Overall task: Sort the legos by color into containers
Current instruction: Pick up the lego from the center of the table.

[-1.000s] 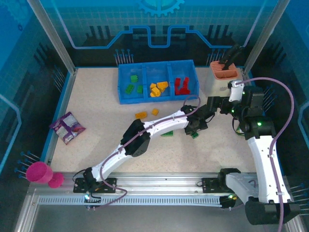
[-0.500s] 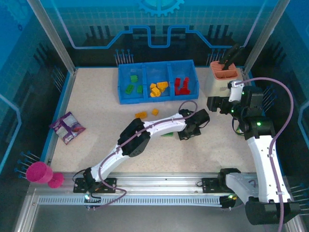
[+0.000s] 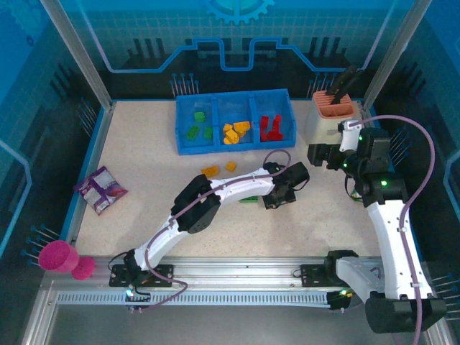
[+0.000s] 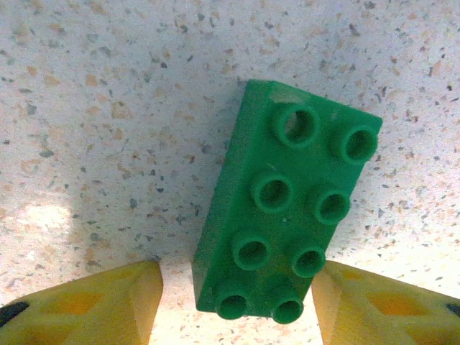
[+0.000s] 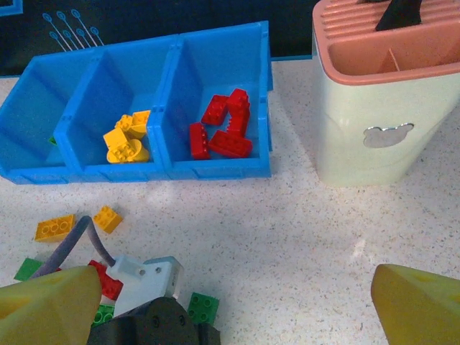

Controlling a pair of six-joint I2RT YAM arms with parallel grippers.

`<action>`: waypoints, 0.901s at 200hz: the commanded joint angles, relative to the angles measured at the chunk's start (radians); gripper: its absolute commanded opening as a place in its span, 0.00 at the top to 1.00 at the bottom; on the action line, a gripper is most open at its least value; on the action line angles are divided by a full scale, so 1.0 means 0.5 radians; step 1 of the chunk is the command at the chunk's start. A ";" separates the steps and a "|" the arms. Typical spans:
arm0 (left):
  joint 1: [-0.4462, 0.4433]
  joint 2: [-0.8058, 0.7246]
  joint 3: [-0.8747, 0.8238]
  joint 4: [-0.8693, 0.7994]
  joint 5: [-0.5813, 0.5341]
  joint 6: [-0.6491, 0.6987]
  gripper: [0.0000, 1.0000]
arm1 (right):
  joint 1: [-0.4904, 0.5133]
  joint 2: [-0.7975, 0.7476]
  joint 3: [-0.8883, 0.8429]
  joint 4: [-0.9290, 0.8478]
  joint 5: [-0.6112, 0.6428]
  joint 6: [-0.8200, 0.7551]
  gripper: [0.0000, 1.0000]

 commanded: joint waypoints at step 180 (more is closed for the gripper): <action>0.107 -0.152 -0.047 -0.430 -0.268 0.835 0.76 | -0.031 0.284 -0.058 0.176 -0.191 0.011 0.01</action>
